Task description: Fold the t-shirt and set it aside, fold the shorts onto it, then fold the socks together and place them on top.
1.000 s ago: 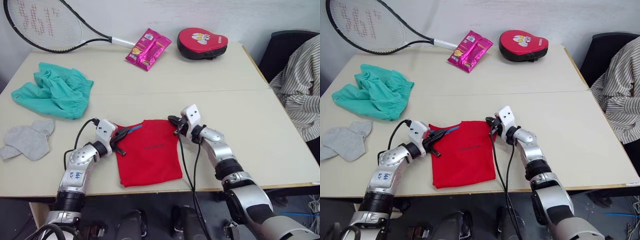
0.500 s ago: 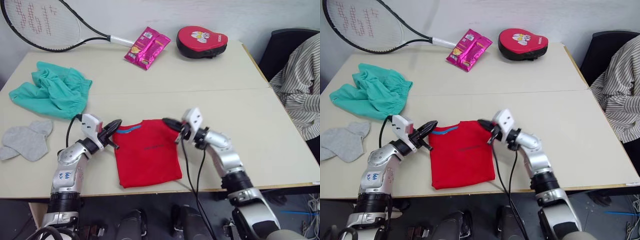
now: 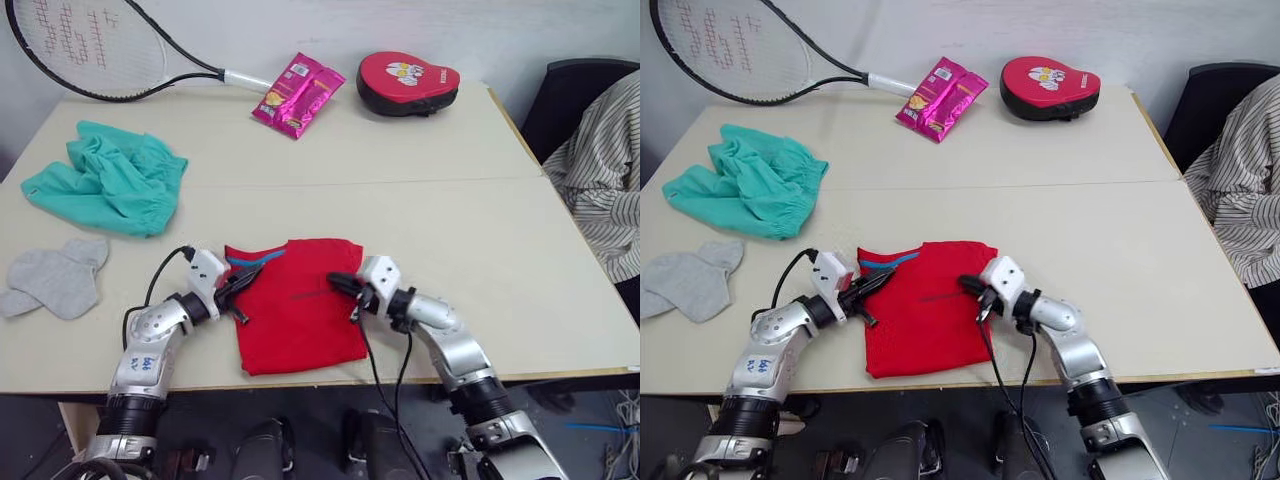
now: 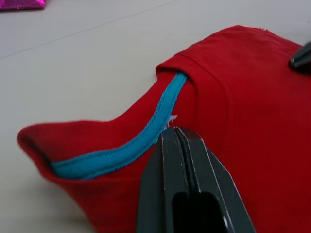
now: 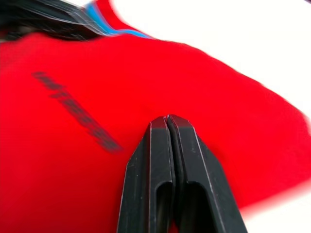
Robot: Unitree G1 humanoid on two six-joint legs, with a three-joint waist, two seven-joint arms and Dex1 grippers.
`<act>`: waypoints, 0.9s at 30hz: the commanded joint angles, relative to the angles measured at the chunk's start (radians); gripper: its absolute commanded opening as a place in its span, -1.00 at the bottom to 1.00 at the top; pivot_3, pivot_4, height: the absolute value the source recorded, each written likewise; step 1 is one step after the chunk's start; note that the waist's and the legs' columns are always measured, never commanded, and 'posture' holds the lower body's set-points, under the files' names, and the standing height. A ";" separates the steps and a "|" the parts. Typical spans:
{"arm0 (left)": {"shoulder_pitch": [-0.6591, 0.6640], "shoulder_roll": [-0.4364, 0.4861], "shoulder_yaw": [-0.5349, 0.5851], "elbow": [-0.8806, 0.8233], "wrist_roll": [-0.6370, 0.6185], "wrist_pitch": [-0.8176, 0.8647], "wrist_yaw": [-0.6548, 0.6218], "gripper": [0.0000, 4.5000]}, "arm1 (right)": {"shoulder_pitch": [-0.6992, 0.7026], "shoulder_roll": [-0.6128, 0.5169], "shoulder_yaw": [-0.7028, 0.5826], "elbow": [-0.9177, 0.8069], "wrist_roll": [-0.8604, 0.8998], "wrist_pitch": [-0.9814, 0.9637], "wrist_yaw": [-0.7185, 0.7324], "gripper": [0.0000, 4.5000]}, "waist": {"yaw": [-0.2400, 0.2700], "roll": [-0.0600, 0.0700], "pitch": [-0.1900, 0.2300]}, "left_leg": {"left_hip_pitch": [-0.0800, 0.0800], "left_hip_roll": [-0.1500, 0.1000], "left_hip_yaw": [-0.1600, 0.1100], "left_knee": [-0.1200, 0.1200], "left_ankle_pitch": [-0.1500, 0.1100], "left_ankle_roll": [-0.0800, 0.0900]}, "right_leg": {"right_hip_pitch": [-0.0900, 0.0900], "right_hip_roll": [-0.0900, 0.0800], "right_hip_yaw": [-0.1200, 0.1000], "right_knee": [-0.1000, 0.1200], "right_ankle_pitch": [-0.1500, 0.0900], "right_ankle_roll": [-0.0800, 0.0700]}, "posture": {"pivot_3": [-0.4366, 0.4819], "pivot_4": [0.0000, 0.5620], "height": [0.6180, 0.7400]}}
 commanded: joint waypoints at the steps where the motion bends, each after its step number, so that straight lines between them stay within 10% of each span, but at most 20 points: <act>1: 0.012 0.010 0.021 -0.043 -0.032 -0.026 -0.033 -1.00 | 0.028 -0.043 -0.057 -0.045 0.062 0.035 0.034 -0.98 | 0.002 0.000 0.000 | 0.000 0.000 0.000 0.000 0.000 0.000 | 0.000 0.000 0.000 0.000 0.000 0.000 | -0.05 -0.47 1.00; 12: 0.011 0.002 -0.098 -0.217 -0.085 0.038 -0.176 -1.00 | 0.030 -0.031 0.017 -0.206 0.090 0.058 0.076 -0.98 | -0.006 0.000 0.000 | -0.001 0.001 0.000 -0.001 0.002 0.003 | -0.001 0.002 0.000 -0.001 0.000 0.000 | -0.05 -0.47 1.00; 27: 0.099 0.078 -0.148 -0.186 -0.033 0.035 -0.246 -1.00 | -0.051 -0.103 -0.059 0.046 0.052 0.046 0.047 -0.98 | 0.005 0.000 0.000 | -0.003 0.001 0.000 0.000 0.002 0.004 | -0.002 0.001 0.000 -0.001 0.000 -0.001 | -0.05 -0.47 1.00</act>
